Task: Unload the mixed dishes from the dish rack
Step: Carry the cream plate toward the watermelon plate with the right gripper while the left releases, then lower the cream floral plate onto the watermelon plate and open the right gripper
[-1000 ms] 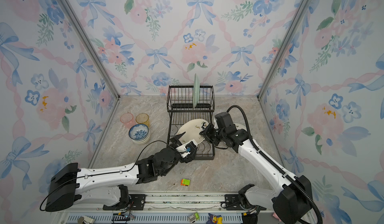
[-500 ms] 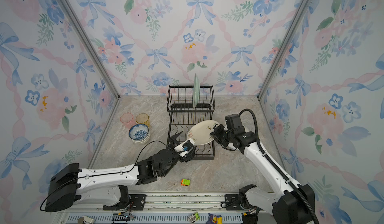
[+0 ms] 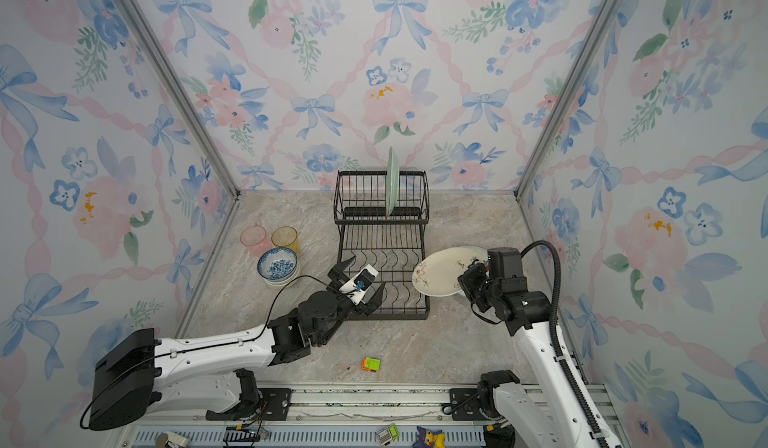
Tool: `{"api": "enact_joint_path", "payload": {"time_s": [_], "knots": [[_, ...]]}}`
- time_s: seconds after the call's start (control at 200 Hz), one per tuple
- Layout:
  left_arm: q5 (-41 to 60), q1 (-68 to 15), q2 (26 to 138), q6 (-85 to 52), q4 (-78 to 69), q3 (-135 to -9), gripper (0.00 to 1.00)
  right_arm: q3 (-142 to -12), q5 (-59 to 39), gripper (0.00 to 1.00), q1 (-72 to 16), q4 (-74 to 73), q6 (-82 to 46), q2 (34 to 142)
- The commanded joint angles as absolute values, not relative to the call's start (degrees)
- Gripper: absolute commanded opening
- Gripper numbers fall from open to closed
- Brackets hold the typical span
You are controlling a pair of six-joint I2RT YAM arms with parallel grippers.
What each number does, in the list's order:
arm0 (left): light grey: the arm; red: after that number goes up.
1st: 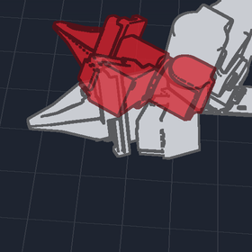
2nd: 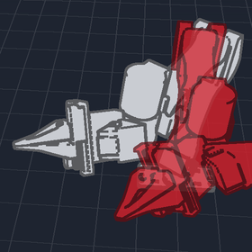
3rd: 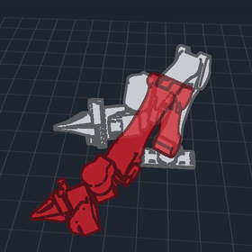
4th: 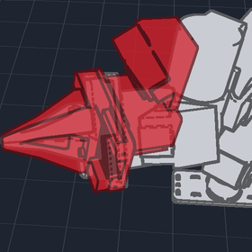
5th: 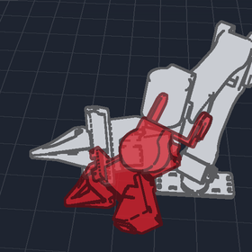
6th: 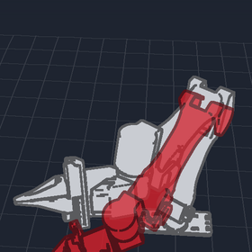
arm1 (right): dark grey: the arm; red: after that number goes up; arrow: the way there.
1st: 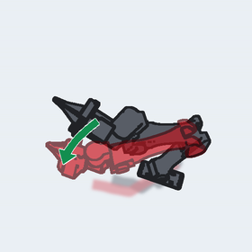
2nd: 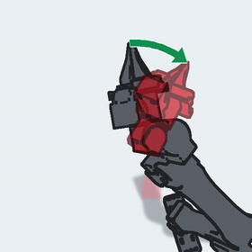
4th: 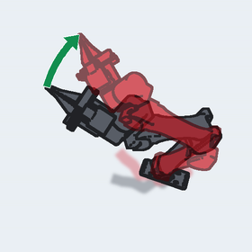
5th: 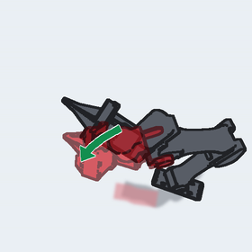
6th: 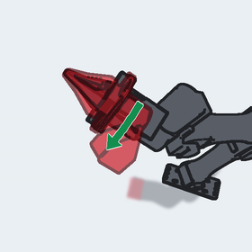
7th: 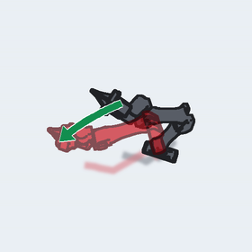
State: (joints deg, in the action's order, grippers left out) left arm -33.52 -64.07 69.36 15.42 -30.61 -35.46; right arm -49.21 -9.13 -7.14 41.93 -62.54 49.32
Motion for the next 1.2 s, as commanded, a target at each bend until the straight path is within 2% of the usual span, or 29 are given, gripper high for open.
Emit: {"api": "enact_joint_path", "payload": {"time_s": [0.0,0.25,0.42,0.705,1.195], "knots": [[-32.08,-63.44,68.11,13.12,-32.34,-34.38,0.98,-49.06,-7.76,0.00,-4.29,39.32,-60.50,48.61],[-31.03,-61.84,66.41,11.43,-32.70,-32.53,0.98,-46.13,-9.86,0.00,2.50,32.29,-55.80,52.96],[-31.16,-61.27,65.73,10.74,-32.78,-31.83,0.98,-41.12,-8.81,0.00,4.37,22.64,-56.44,51.72],[-31.86,-61.02,65.98,9.76,-32.83,-31.17,0.98,-38.49,-6.41,0.00,6.05,14.47,-55.72,50.75],[-31.56,-60.92,64.98,9.12,-32.82,-32.02,0.98,-38.07,-7.29,0.00,8.21,12.00,-53.99,57.44]]}}
